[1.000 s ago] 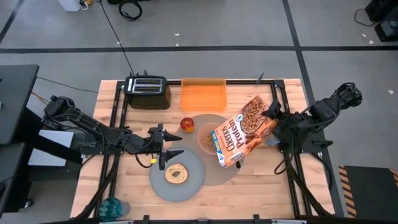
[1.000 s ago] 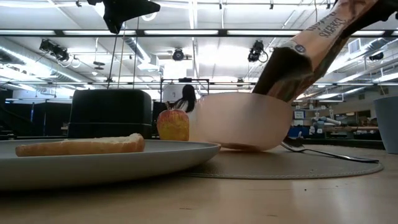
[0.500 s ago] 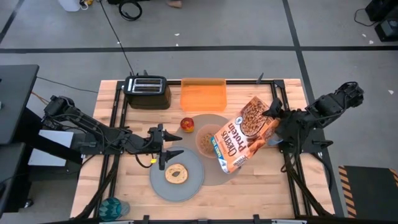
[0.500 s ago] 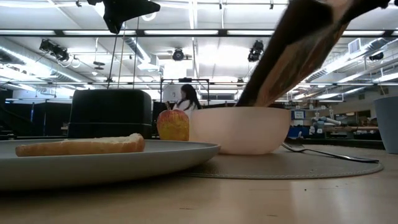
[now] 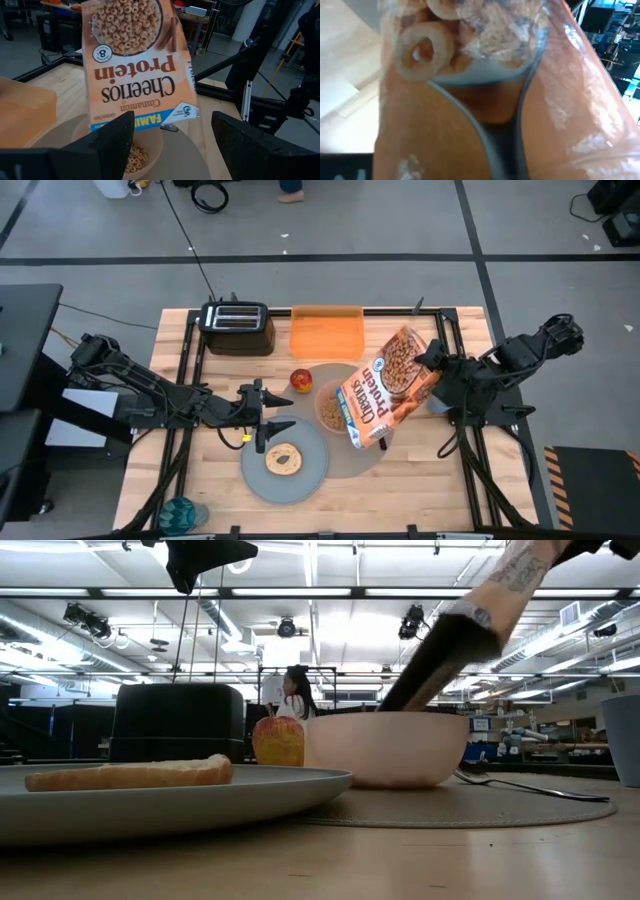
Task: Arrange a breakfast setting
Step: Pour the cereal from the yellow cereal box into the light orange bowl
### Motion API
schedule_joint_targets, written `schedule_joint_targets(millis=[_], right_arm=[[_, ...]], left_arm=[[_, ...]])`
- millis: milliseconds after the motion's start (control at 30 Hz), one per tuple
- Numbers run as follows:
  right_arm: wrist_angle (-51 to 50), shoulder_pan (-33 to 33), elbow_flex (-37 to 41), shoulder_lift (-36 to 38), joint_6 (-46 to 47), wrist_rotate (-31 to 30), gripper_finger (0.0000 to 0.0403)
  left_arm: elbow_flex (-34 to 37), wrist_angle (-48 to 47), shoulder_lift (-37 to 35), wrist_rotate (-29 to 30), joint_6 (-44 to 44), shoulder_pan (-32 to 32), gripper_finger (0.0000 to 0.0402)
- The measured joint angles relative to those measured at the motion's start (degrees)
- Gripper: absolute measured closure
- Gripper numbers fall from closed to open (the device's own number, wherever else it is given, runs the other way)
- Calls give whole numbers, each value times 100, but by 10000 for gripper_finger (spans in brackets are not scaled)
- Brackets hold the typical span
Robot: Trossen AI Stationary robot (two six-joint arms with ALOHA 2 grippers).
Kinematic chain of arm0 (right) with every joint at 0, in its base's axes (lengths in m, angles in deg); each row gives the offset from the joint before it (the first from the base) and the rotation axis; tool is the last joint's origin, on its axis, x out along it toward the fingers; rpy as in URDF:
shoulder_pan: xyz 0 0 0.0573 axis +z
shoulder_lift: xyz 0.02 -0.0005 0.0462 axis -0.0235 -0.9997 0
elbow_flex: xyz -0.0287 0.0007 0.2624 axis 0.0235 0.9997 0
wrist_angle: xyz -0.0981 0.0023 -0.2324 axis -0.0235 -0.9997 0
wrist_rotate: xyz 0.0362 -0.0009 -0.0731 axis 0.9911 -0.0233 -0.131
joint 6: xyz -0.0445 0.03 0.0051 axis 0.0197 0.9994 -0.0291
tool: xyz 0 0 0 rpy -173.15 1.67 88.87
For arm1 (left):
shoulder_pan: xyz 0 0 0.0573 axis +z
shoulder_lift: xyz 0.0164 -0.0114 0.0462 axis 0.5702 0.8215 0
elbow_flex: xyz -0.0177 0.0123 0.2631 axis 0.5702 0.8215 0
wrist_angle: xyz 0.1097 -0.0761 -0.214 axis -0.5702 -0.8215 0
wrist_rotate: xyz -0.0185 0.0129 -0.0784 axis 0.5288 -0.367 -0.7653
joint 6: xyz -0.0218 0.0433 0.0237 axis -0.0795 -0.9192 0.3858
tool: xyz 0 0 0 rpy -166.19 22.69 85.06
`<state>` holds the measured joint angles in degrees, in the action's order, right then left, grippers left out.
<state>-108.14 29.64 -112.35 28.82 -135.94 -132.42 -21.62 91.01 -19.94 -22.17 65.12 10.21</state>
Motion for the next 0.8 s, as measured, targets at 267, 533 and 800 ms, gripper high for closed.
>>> schedule_joint_targets(millis=[267, 533, 800], right_arm=[[-70, 0, 0, 204, 487, 363, 192], [-158, 7, 0, 350, 736, 807, 192], [-472, 6, -21, 374, 854, 509, 192]], left_arm=[[0, 2, 0, 0, 2, 0, 127], [-2, 11, 0, 0, 4, 0, 127], [-2, 15, 0, 4, -2, 0, 127]])
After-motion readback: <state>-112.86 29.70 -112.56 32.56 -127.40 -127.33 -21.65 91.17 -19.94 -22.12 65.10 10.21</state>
